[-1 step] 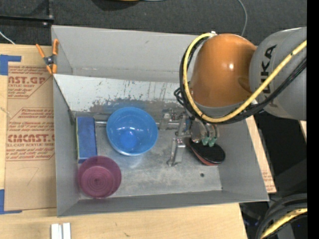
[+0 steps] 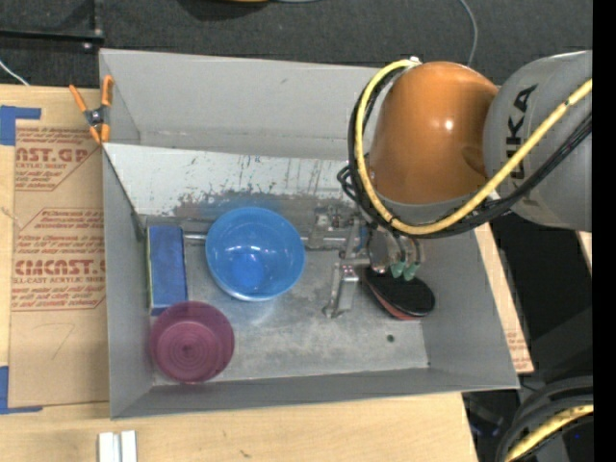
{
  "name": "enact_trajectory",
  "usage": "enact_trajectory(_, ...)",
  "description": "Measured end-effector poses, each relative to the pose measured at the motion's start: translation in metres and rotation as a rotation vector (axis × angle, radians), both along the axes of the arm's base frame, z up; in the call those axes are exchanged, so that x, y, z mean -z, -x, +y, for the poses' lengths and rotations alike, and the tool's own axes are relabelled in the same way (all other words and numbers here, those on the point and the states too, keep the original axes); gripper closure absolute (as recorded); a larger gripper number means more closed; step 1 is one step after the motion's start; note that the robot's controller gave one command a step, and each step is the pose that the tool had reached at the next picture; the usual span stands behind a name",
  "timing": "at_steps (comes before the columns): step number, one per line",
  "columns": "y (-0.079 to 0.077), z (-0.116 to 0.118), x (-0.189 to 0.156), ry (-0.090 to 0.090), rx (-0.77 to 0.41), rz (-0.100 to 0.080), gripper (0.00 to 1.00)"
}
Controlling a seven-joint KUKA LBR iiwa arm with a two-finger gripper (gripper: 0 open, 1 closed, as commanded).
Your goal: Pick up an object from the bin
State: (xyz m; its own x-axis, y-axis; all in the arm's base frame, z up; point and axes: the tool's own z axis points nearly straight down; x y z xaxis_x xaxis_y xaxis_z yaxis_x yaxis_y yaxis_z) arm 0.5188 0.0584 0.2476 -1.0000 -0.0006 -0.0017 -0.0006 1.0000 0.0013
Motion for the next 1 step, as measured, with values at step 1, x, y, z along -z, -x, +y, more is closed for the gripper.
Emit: enact_trajectory(1, -0.0004, 0.0017, 0.0026, 0.000, -0.009, -0.002, 0.00)
